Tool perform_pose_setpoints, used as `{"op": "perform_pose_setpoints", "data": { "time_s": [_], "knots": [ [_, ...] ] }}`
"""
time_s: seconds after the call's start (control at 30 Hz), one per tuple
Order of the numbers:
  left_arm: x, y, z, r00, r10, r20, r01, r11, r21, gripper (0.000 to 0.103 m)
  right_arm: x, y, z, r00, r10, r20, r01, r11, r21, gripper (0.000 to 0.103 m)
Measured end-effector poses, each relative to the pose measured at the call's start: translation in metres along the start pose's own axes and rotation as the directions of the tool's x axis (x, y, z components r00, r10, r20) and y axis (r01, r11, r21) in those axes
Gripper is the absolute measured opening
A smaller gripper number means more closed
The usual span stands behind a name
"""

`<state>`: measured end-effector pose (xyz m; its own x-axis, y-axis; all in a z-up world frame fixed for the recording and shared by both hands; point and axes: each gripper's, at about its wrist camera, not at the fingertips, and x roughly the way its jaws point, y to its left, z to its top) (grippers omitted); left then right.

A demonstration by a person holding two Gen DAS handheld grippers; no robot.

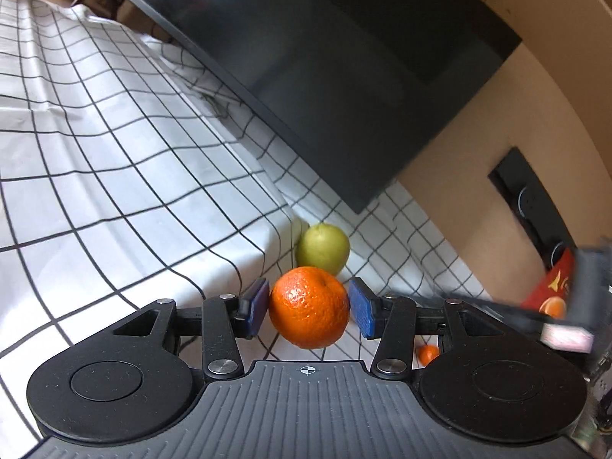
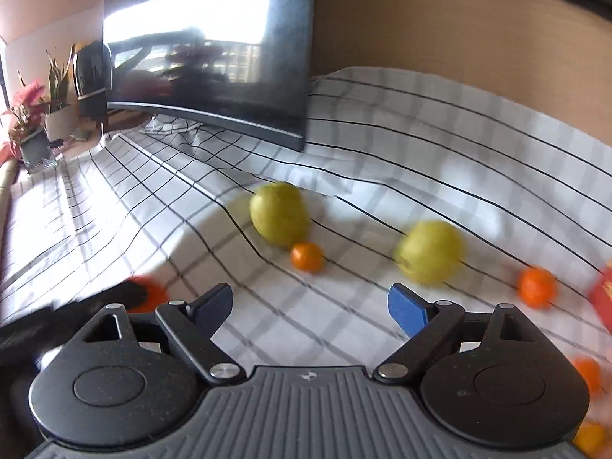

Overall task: Organize fruits
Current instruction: 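Grasp a green-yellow pear with the right tool while the left tool holds the mandarin, then carry the mandarin into the pink box and open the left tool while the right tool carries the pear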

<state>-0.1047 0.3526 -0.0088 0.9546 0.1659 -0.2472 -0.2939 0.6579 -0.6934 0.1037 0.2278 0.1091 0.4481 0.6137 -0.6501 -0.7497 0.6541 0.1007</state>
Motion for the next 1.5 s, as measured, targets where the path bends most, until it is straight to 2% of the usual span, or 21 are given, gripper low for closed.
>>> {"op": "perform_pose_setpoints", "data": {
  "time_s": [0.2, 0.33, 0.5, 0.53, 0.57, 0.6, 0.63, 0.83, 1.03, 1.13, 1.2, 1.23, 1.27, 1.37, 1.43, 1.5],
  "knots": [
    [-0.001, 0.008, 0.003, 0.999, -0.029, -0.018, 0.028, 0.999, -0.026, 0.052, 0.066, 0.024, 0.034, 0.999, 0.050, 0.011, -0.050, 0.999, 0.007, 0.089],
    [0.002, 0.014, 0.004, 0.998, -0.047, -0.034, 0.045, 0.997, -0.062, 0.052, 0.093, 0.037, 0.047, 1.000, 0.005, 0.022, -0.004, 0.999, -0.044, 0.089],
    [0.002, 0.013, 0.004, 0.997, -0.059, -0.039, 0.057, 0.997, -0.059, 0.052, 0.120, 0.028, 0.054, 1.000, -0.023, -0.004, 0.023, 1.000, -0.003, 0.089],
    [0.002, 0.014, 0.004, 0.997, -0.060, -0.040, 0.058, 0.996, -0.061, 0.052, 0.124, 0.025, 0.054, 0.999, -0.023, -0.024, 0.024, 1.000, 0.018, 0.084],
    [0.002, 0.014, 0.005, 0.997, -0.060, -0.044, 0.057, 0.996, -0.065, 0.052, 0.126, 0.020, 0.053, 0.999, -0.015, -0.047, 0.017, 0.999, 0.041, 0.073],
    [0.002, 0.015, 0.005, 0.997, -0.058, -0.047, 0.054, 0.996, -0.069, 0.052, 0.128, 0.016, 0.051, 0.998, 0.009, -0.066, -0.005, 0.998, 0.061, 0.069],
    [0.002, 0.015, 0.005, 0.997, -0.057, -0.049, 0.053, 0.996, -0.072, 0.052, 0.127, 0.011, 0.050, 0.996, 0.047, -0.080, -0.039, 0.995, 0.096, 0.062],
    [0.003, 0.015, 0.005, 0.996, -0.065, -0.066, 0.060, 0.996, -0.070, 0.052, 0.095, -0.018, 0.035, 0.987, 0.048, -0.152, -0.019, 0.982, 0.188, 0.061],
    [0.011, 0.000, 0.002, 0.987, -0.088, -0.138, 0.088, 0.996, -0.001, 0.052, 0.020, -0.056, -0.010, 0.977, 0.079, -0.200, -0.035, 0.977, 0.212, 0.061],
    [0.012, -0.016, -0.007, 0.973, -0.113, -0.202, 0.124, 0.991, 0.043, 0.052, -0.028, -0.076, -0.035, 0.979, 0.083, -0.184, -0.040, 0.974, 0.224, 0.061],
    [0.013, -0.034, -0.018, 0.955, -0.138, -0.264, 0.166, 0.982, 0.088, 0.052, -0.060, -0.088, -0.052, 0.984, 0.081, -0.157, -0.045, 0.974, 0.222, 0.061],
    [0.013, -0.044, -0.024, 0.940, -0.157, -0.302, 0.197, 0.974, 0.108, 0.052, -0.075, -0.094, -0.060, 0.987, 0.081, -0.140, -0.049, 0.974, 0.222, 0.061],
    [0.012, -0.053, -0.030, 0.924, -0.176, -0.338, 0.229, 0.966, 0.122, 0.052, -0.094, -0.100, -0.067, 0.992, 0.087, -0.086, -0.066, 0.973, 0.220, 0.061],
    [0.008, -0.083, -0.049, 0.871, -0.244, -0.427, 0.337, 0.929, 0.155, 0.052, -0.144, -0.111, -0.080, 0.998, 0.057, -0.014, -0.052, 0.970, 0.236, 0.061],
    [0.004, -0.102, -0.060, 0.849, -0.271, -0.454, 0.383, 0.908, 0.173, 0.052, -0.172, -0.118, -0.090, 0.998, 0.058, 0.029, -0.063, 0.970, 0.235, 0.061],
    [0.002, -0.117, -0.069, 0.834, -0.282, -0.473, 0.411, 0.891, 0.193, 0.052, -0.191, -0.124, -0.102, 0.999, 0.026, 0.039, -0.035, 0.969, 0.246, 0.061]
  ]
}}
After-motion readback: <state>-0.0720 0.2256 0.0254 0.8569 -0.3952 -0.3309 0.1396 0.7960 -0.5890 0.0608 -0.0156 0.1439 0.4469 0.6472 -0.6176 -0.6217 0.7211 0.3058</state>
